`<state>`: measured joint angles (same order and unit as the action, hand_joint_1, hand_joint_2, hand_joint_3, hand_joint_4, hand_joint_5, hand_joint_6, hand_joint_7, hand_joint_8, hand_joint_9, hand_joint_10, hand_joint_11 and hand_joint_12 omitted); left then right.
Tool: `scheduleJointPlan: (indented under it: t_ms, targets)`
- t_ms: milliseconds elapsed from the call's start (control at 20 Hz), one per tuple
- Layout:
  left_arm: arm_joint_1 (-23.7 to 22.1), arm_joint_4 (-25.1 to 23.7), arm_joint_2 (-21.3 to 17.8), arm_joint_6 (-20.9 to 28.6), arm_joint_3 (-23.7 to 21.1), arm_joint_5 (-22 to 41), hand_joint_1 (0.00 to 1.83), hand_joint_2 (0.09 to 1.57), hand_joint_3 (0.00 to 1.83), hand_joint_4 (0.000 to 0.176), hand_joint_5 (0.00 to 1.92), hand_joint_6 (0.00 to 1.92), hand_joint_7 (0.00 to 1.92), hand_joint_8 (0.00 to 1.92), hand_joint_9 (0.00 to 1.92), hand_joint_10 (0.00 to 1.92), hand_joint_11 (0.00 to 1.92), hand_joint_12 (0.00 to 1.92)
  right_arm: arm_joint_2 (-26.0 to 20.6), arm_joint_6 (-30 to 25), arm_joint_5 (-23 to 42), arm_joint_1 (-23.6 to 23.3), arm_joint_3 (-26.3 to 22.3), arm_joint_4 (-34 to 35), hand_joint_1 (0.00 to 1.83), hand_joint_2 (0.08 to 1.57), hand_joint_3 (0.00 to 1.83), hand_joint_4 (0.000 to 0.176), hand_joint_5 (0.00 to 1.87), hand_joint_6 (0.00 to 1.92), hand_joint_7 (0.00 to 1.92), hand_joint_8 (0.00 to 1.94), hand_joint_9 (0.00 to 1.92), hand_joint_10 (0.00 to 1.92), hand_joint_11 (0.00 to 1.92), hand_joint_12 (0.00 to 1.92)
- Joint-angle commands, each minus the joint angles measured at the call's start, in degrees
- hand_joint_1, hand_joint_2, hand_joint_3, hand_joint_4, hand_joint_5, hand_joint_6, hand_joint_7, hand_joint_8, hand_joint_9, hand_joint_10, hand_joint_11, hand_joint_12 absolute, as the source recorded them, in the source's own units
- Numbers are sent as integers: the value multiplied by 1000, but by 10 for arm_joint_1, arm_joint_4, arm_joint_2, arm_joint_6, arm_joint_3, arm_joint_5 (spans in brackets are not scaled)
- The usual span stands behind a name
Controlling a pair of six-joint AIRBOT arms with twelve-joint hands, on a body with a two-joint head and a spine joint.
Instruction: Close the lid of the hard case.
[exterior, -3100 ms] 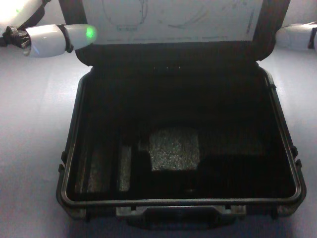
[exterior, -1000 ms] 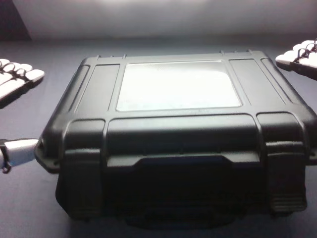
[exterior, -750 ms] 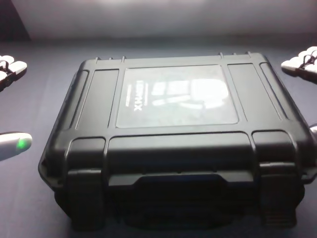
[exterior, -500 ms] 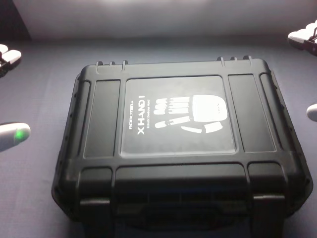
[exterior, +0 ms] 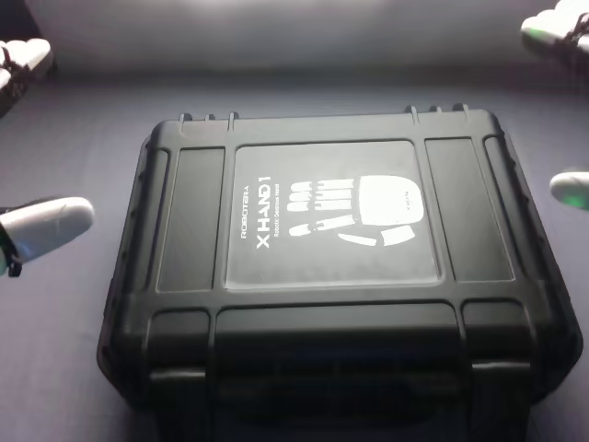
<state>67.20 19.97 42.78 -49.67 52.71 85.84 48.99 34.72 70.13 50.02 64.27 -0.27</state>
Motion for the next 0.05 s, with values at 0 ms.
scheduleJointPlan:
  t_ms: [0]
  targets:
    - [-9, 4, 5, 14, 8, 86, 0, 1153, 26, 0, 28, 3, 46, 4, 26, 4, 0, 175, -1, -1, 96, -3, 0, 24, 366, 1098, 0, 0, 135, 10, 120, 7, 87, 9, 102, 49]
